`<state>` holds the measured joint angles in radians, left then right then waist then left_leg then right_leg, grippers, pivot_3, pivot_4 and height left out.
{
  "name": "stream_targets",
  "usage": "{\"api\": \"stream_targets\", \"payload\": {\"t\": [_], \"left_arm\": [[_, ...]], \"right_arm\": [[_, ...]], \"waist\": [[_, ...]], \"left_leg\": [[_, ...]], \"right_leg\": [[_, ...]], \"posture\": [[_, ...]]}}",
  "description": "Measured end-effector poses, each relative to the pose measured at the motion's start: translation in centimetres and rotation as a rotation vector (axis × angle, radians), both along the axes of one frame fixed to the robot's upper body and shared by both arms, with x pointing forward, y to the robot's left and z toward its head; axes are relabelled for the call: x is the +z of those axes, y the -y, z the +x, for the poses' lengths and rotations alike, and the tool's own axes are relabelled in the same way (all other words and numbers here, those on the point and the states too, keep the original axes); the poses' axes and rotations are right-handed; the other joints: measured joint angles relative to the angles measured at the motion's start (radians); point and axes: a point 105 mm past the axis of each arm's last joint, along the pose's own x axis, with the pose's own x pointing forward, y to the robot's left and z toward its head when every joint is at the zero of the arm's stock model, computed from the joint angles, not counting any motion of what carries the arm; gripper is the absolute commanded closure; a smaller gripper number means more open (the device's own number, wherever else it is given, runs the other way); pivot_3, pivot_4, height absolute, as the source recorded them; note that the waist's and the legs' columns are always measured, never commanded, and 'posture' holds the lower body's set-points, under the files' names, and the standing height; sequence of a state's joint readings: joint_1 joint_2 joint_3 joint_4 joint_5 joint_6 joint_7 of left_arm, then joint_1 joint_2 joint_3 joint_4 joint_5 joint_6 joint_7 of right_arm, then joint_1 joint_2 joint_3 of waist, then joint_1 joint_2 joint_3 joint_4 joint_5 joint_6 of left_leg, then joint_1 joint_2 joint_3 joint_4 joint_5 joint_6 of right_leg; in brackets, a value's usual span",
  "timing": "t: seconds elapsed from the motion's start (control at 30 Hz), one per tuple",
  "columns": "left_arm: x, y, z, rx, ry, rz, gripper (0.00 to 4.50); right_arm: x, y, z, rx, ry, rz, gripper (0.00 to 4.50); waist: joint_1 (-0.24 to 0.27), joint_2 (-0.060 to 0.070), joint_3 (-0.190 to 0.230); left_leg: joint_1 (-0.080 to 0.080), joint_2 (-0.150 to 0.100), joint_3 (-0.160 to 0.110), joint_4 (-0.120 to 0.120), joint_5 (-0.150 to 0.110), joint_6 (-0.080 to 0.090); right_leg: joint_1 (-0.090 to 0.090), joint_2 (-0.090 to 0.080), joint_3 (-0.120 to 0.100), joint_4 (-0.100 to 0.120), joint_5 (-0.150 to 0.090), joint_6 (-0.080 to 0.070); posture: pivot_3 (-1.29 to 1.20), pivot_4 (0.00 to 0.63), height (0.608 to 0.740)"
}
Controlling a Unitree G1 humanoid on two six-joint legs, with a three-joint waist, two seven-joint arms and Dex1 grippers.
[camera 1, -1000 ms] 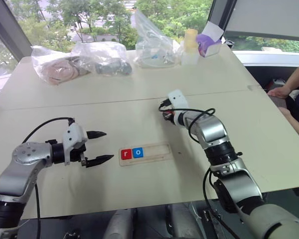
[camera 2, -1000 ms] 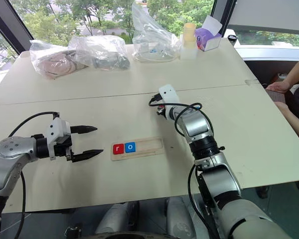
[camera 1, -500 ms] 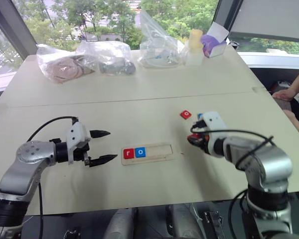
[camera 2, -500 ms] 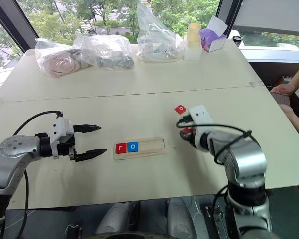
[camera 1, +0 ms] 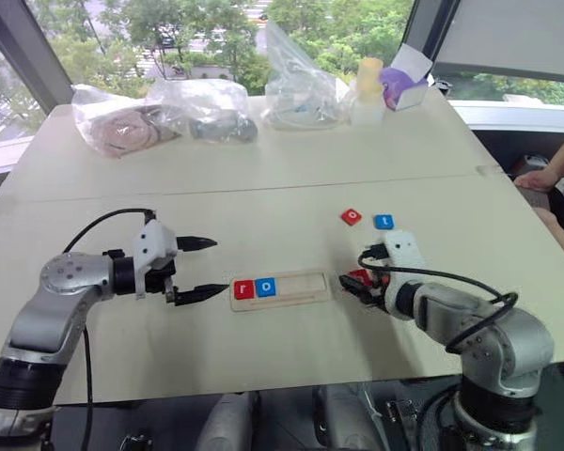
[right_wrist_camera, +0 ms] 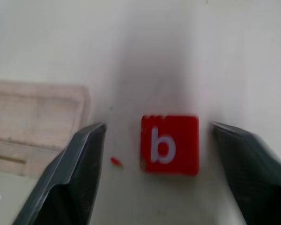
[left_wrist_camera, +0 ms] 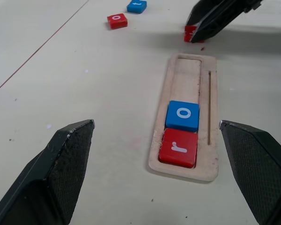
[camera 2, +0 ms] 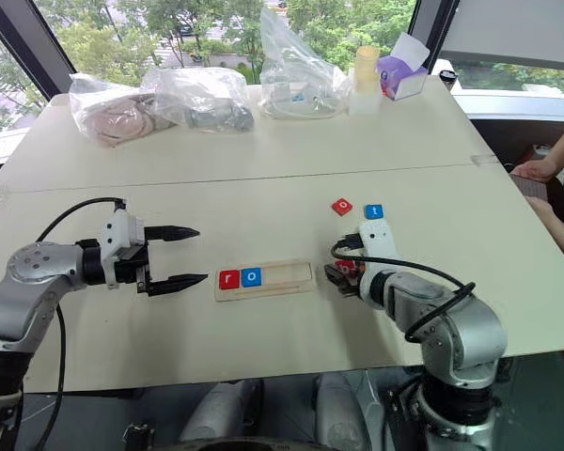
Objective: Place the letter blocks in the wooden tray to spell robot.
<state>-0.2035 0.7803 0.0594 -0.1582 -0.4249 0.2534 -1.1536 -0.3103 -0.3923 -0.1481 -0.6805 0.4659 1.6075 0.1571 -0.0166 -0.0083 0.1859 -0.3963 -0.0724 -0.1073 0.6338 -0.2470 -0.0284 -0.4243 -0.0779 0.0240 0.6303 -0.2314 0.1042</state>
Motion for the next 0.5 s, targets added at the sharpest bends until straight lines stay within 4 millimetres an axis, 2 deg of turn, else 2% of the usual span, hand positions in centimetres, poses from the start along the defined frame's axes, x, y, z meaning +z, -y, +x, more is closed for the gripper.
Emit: {"api": "stream_targets", "payload": {"t": [0.13, 0.2, 0.37, 0.5], "left_arm": [[-0.1, 0.1, -0.1, -0.005, -0.004, 0.001, 0.0], [-0.2, 0.2, -0.1, -0.008, -0.01, 0.001, 0.0], [-0.1, 0.3, 0.0, -0.009, -0.005, -0.002, 0.0], [-0.1, 0.5, 0.0, -0.008, -0.003, -0.004, 0.0]], "right_arm": [[3.4, 1.1, 0.7, 0.241, 0.084, -0.098, 0.04], [3.9, 1.2, 0.9, 0.407, 0.135, -0.139, 0.04], [1.2, 1.7, 0.7, 0.806, 0.128, -0.211, 0.04], [0.3, 1.9, 1.4, 0.967, 0.12, -0.219, 0.04]], "waist": [[-0.001, -0.001, 0.0], [-0.001, -0.002, 0.0], [-0.004, -0.003, 0.001], [-0.004, -0.003, 0.001]], "left_leg": [[0.0, 0.001, 0.0, -0.001, 0.0, 0.001], [0.0, 0.001, 0.001, -0.001, -0.001, 0.001], [0.001, 0.001, 0.004, 0.001, -0.001, 0.002], [0.002, 0.001, 0.004, 0.0, -0.001, 0.002]], "right_leg": [[0.001, 0.001, -0.001, -0.001, -0.001, 0.001], [0.002, 0.001, -0.002, -0.002, -0.001, 0.002], [0.003, 0.0, 0.0, -0.002, -0.001, 0.003], [0.003, 0.0, 0.001, -0.001, -0.001, 0.002]], "posture": [[0.0, 0.15, 0.74], [0.0, 0.15, 0.74], [0.0, 0.15, 0.74], [0.0, 0.15, 0.74]]}}
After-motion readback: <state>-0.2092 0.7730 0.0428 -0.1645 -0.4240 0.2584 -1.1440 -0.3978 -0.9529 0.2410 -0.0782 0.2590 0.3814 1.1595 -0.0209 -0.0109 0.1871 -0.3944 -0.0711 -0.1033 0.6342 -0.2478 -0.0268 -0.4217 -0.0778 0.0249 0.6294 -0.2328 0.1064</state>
